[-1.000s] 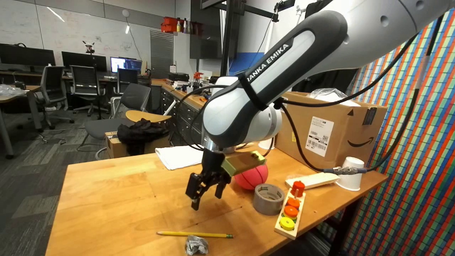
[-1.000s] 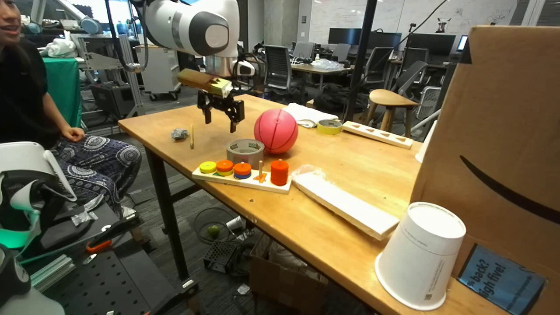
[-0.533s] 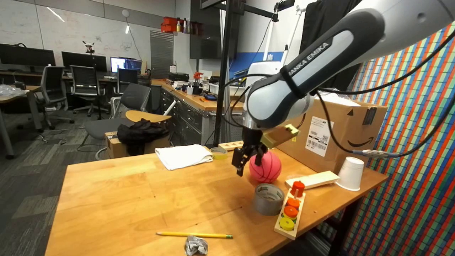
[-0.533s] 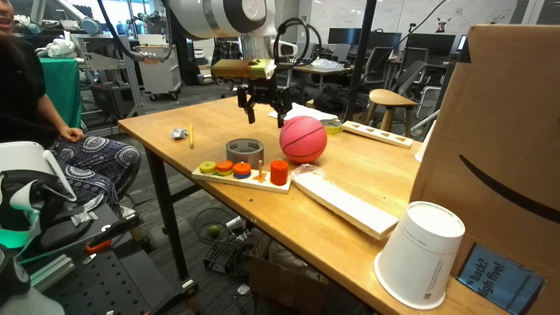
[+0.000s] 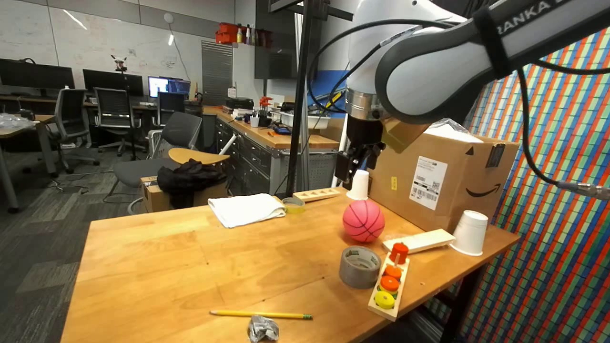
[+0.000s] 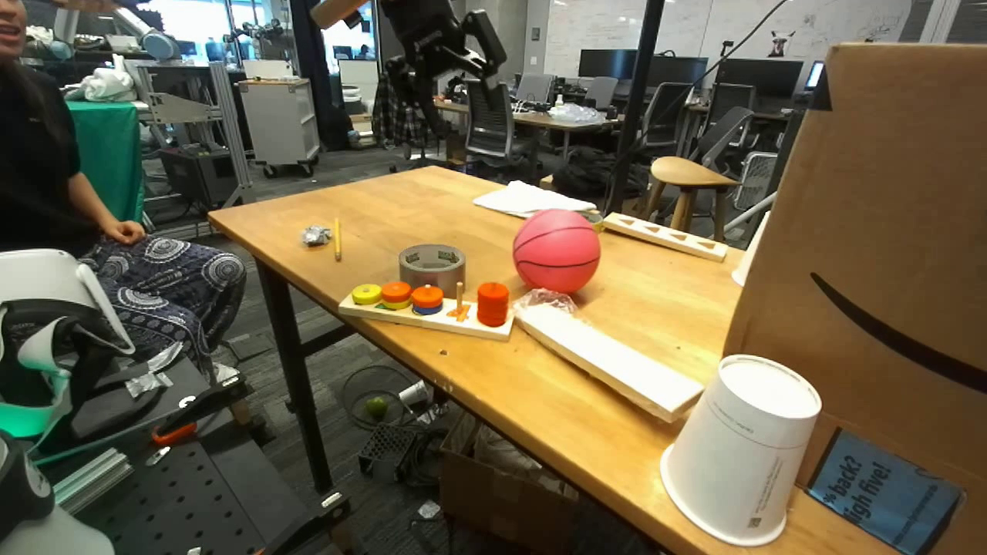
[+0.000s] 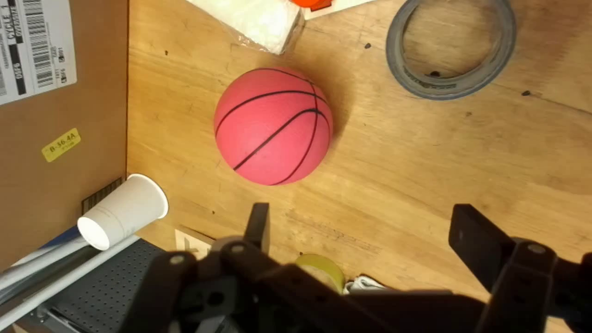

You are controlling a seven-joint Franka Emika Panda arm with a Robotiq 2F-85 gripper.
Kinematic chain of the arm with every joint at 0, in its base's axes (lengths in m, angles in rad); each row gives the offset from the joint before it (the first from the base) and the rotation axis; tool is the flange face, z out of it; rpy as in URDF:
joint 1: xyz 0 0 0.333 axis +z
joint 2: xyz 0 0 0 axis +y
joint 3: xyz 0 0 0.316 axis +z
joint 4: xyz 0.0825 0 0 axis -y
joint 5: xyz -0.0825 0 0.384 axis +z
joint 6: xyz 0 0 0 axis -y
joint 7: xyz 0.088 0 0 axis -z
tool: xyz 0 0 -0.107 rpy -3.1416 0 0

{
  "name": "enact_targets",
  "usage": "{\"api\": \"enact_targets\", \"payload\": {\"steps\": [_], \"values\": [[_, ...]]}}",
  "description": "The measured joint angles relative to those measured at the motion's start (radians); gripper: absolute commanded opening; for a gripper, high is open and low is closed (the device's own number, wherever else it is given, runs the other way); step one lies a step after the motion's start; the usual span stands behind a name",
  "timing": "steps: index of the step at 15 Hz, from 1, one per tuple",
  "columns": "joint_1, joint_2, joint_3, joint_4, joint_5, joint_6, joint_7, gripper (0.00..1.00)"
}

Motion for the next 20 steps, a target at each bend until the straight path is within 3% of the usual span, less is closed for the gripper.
{"api": "enact_targets", "payload": {"steps": [7, 12, 20], "values": [[0.089, -0.045, 0.123, -0.063, 0.104, 0.02, 0.021, 1.0], [0.126, -0.024, 0.207, -0.055, 0.107, 0.027, 0.05, 1.0], [0.153, 0.115, 0.244, 0.006, 0.107, 0.093, 0.052, 1.0]]}}
